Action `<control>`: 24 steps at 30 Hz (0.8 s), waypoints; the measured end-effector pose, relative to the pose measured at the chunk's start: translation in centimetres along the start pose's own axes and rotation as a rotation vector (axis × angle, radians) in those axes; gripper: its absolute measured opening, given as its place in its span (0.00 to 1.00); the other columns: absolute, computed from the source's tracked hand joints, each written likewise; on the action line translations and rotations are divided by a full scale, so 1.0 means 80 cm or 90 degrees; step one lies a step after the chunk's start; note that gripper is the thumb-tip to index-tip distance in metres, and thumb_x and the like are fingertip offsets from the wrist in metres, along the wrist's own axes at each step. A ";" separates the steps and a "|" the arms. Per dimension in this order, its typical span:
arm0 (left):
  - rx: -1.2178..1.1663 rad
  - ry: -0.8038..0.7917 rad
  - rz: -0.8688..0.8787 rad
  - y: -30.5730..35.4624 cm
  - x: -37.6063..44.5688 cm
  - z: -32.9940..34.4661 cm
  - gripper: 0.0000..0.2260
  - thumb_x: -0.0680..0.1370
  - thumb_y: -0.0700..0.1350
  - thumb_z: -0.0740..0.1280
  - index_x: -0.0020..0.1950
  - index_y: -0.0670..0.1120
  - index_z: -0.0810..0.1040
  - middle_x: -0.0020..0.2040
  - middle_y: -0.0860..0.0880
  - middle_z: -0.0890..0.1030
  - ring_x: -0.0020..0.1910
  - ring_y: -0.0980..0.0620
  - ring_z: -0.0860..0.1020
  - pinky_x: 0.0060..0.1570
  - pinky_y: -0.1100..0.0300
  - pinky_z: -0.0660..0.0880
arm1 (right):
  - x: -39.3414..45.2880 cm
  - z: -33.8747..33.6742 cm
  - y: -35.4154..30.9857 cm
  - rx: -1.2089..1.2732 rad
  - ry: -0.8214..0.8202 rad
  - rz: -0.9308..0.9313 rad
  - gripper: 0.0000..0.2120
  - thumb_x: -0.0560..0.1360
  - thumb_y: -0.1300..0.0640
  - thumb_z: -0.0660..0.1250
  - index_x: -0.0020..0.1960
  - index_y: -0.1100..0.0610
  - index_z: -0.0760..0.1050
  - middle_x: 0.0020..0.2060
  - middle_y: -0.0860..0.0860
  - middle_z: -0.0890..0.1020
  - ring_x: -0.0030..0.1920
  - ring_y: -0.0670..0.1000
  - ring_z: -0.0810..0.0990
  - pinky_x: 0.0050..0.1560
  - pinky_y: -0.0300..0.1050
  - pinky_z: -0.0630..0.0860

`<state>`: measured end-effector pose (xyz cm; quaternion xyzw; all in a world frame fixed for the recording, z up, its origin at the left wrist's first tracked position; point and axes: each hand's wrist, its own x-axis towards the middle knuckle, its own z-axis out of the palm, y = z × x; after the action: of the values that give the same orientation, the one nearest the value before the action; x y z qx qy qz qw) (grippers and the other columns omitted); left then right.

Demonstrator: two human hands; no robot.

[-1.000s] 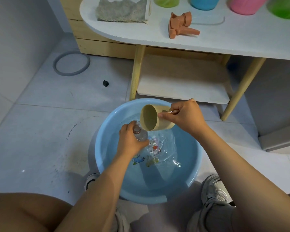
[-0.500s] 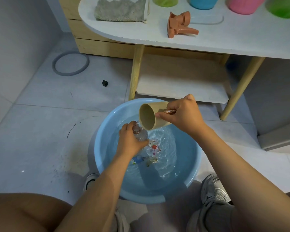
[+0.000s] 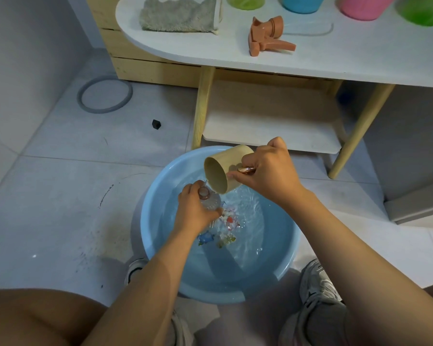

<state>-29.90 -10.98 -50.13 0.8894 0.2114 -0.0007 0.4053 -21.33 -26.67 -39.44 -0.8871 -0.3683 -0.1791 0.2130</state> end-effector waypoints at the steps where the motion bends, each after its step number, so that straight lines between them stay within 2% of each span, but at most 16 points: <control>1: -0.003 0.000 -0.002 0.000 0.000 0.000 0.27 0.61 0.51 0.78 0.56 0.47 0.73 0.54 0.50 0.72 0.55 0.48 0.72 0.51 0.56 0.73 | 0.000 0.001 0.000 -0.006 0.003 -0.006 0.19 0.64 0.44 0.71 0.23 0.55 0.70 0.18 0.47 0.69 0.24 0.49 0.59 0.40 0.42 0.53; 5: -0.007 -0.012 0.001 0.002 -0.002 -0.001 0.23 0.62 0.49 0.78 0.50 0.51 0.69 0.52 0.51 0.71 0.54 0.47 0.72 0.48 0.58 0.71 | -0.001 0.003 -0.001 -0.020 0.018 -0.024 0.18 0.63 0.46 0.72 0.23 0.54 0.70 0.18 0.48 0.69 0.24 0.49 0.58 0.40 0.43 0.56; 11: 0.004 -0.016 -0.004 0.004 -0.002 -0.003 0.24 0.63 0.49 0.77 0.55 0.48 0.72 0.53 0.52 0.70 0.55 0.49 0.71 0.49 0.60 0.68 | -0.001 0.003 0.000 -0.029 0.045 -0.050 0.19 0.64 0.47 0.73 0.23 0.54 0.69 0.18 0.47 0.68 0.24 0.50 0.60 0.40 0.42 0.56; 14: -0.012 -0.011 -0.012 0.006 -0.002 -0.003 0.23 0.63 0.49 0.77 0.53 0.48 0.72 0.52 0.51 0.72 0.54 0.49 0.73 0.48 0.60 0.70 | -0.002 0.005 -0.002 -0.034 0.058 -0.062 0.20 0.66 0.51 0.72 0.22 0.55 0.66 0.17 0.49 0.68 0.23 0.53 0.65 0.41 0.41 0.53; 17: -0.018 -0.016 -0.020 0.008 -0.001 -0.004 0.23 0.62 0.48 0.77 0.53 0.48 0.73 0.52 0.50 0.74 0.52 0.50 0.74 0.47 0.60 0.70 | -0.003 0.009 -0.004 -0.042 0.066 -0.082 0.20 0.67 0.52 0.72 0.22 0.55 0.66 0.17 0.49 0.68 0.24 0.53 0.65 0.42 0.41 0.53; 21: -0.018 -0.013 -0.038 0.010 -0.001 -0.004 0.25 0.58 0.55 0.75 0.53 0.51 0.74 0.52 0.51 0.76 0.52 0.50 0.76 0.50 0.53 0.77 | -0.006 0.012 -0.005 -0.056 0.082 -0.104 0.20 0.67 0.52 0.73 0.23 0.55 0.68 0.18 0.48 0.69 0.25 0.52 0.65 0.41 0.43 0.56; 24: -0.013 -0.012 -0.055 0.009 -0.001 -0.003 0.27 0.57 0.60 0.69 0.52 0.51 0.74 0.51 0.51 0.77 0.49 0.51 0.78 0.47 0.55 0.77 | -0.007 0.013 -0.006 -0.059 0.108 -0.122 0.20 0.67 0.52 0.74 0.24 0.55 0.67 0.19 0.48 0.70 0.26 0.52 0.66 0.41 0.44 0.58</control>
<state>-29.77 -11.28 -49.45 0.8753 0.2455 -0.0247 0.4159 -21.87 -26.16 -40.45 -0.8382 -0.4235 -0.2899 0.1844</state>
